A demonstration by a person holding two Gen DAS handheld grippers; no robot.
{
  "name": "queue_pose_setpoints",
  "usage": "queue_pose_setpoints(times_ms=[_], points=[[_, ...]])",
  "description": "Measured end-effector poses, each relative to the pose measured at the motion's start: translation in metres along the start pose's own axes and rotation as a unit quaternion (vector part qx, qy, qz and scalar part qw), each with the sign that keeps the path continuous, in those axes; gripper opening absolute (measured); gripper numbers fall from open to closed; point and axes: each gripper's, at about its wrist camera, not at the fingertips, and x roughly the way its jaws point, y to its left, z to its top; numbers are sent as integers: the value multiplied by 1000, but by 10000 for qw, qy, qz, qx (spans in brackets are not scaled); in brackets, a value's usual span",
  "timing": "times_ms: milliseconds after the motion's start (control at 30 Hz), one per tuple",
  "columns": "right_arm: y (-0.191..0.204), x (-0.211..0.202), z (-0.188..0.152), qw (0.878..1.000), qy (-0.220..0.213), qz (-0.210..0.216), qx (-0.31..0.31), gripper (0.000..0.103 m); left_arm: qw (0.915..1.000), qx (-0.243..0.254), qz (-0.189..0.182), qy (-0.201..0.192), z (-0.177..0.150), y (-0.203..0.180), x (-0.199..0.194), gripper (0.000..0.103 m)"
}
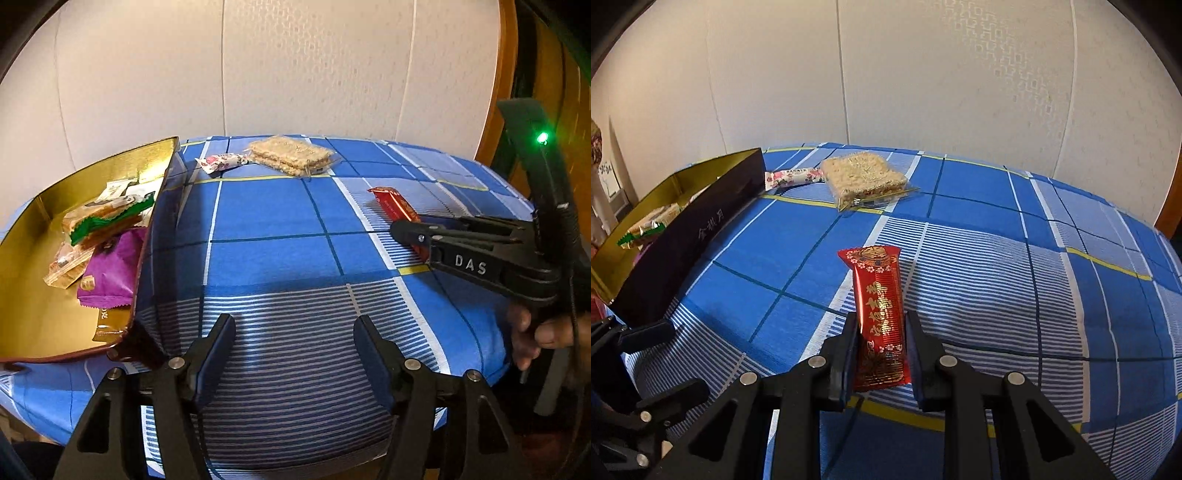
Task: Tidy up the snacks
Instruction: 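Grasp the red candy wrapper with the right gripper and lift it, then move the left gripper to the pink-flowered candy and grasp it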
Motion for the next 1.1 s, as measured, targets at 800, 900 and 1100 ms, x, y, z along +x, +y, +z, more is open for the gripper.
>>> queue_pose_setpoints(times_ms=[800,900,1100], points=[[-6,0,1,9991,-59,309,274,29,9996,236,95,151,3,-17,2,70],[-6,0,1,9992,-63,296,266,29,9996,223,87,153,4,-17,3,70],[-6,0,0,9991,-62,309,282,29,9993,213,-55,287,8,-18,2,70]])
